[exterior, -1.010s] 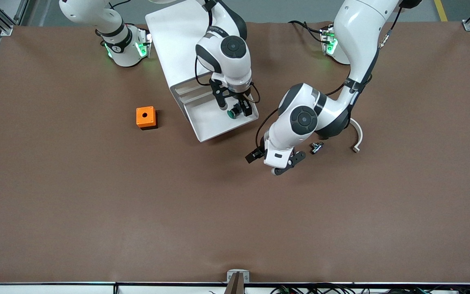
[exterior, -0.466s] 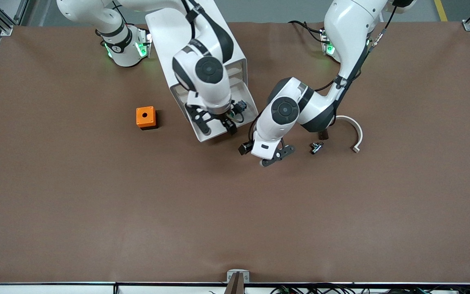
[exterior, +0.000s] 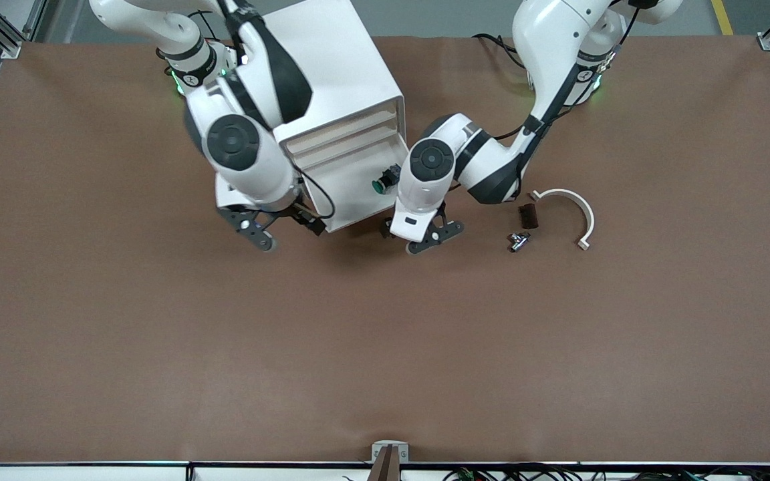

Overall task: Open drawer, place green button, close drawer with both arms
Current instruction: 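Push the drawer front with the left gripper while the right gripper withdraws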

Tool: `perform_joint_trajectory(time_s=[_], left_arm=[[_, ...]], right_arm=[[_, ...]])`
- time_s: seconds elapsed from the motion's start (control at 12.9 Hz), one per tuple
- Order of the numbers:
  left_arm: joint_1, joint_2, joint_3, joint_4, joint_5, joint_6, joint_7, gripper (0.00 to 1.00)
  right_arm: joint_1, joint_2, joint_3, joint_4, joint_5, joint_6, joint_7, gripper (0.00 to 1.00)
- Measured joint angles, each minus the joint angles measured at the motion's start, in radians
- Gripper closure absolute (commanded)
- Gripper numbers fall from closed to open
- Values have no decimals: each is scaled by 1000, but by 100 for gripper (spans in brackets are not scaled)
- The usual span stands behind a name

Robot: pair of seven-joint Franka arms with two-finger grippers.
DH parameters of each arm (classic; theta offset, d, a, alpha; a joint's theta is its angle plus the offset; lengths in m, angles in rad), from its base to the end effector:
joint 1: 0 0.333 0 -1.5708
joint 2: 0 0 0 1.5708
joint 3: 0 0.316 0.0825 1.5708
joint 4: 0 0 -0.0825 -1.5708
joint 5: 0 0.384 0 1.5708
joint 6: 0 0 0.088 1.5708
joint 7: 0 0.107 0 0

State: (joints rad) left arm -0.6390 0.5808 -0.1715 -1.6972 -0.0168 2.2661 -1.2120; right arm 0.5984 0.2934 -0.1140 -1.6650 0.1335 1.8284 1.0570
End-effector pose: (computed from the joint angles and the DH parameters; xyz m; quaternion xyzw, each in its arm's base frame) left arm 0.4736 -0.4812 0.2620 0.9745 0.2178 -0.0463 0.0265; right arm 0.5501 0.3086 0.4268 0.9505 -0.3004 -0.0782 0.0108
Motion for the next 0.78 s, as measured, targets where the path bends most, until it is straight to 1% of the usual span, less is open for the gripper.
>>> perform_joint_trajectory(time_s=[0.23,0.39,0.54,0.78], left_arm=[[-52,2,0,-10,0,0,-12,0],[-82,7,1,-14,2,1,-18,0],[-100,13,1,-14,2,1,-36,0],[-124,26,1,-15,3,5,-52,0]], right_arm=[[-136,-64,-1,1,-4,-91,-282,0],[-237,-102,-2,10,-25,-160,-469,0],[-334,-124,-2,41,-53,-248,-635,0],[-450,-137,-2,107,-105,-356,-855,0]])
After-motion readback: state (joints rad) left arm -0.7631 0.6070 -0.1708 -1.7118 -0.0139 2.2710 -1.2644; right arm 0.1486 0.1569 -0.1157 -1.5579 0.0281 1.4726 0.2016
